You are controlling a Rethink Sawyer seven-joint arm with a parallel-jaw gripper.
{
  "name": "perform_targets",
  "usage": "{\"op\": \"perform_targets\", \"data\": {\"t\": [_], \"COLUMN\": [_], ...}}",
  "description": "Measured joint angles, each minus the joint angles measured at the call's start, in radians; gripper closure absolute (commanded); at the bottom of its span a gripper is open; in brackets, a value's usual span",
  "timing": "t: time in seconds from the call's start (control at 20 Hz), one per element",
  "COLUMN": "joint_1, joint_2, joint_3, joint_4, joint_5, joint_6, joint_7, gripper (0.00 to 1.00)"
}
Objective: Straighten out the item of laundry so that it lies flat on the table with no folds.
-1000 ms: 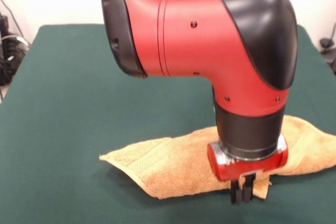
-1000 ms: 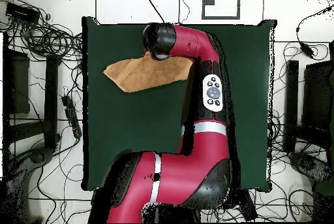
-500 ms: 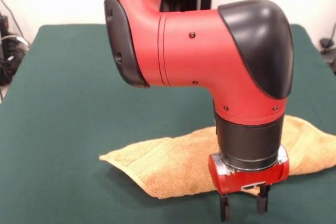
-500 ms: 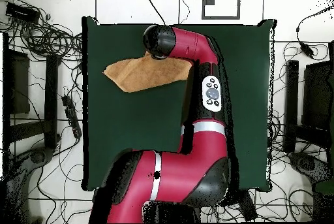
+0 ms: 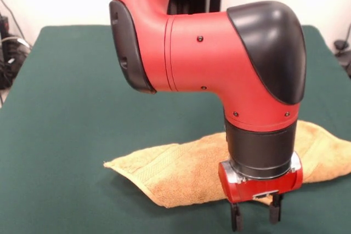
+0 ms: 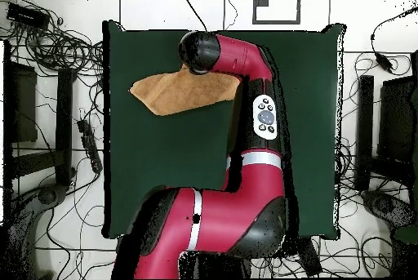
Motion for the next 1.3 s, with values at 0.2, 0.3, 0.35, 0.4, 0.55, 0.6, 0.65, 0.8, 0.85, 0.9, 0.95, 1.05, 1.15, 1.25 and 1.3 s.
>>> {"op": "perform_targets", "data": {"t": [0.2,0.3,0.35,0.4,0.55,0.6,0.65,0.8,0.85,0.9,0.95,1.05,1.15,1.25,1.3], "joint_1": [0.0,0.0,0.0,0.0,0.0,0.0,0.0,0.001,0.001,0.001,0.001,0.002,0.002,0.002,0.002], "joint_2": [0.0,0.0,0.0,-0.001,-0.003,-0.004,-0.005,-0.01,-0.012,-0.015,-0.017,-0.024,-0.035,-0.038,-0.04], "joint_3": [0.0,0.0,0.0,0.0,0.0,0.0,0.0,0.0,0.0,0.0,0.0,0.0,0.0,0.0,0.0], "joint_4": [0.0,0.0,0.0,0.0,0.0,0.0,0.0,0.0,0.0,0.0,0.0,0.0,0.0,0.0,0.0], "joint_5": [0.007,0.011,0.013,0.017,0.021,0.022,0.022,0.022,0.022,0.022,0.022,0.022,0.022,0.022,0.022], "joint_6": [0.0,0.001,0.002,0.006,0.017,0.024,0.031,0.062,0.076,0.09,0.099,0.124,0.154,0.166,0.172], "joint_7": [0.0,0.0,0.0,0.0,0.0,0.0,0.0,0.0,0.0,0.0,0.0,0.0,0.0,0.0,0.0], "gripper": [0.0,0.0,0.0,0.0,0.0,0.0,0.0,0.0,0.0,0.0,0.0,0.0,0.0,0.0,0.0]}}
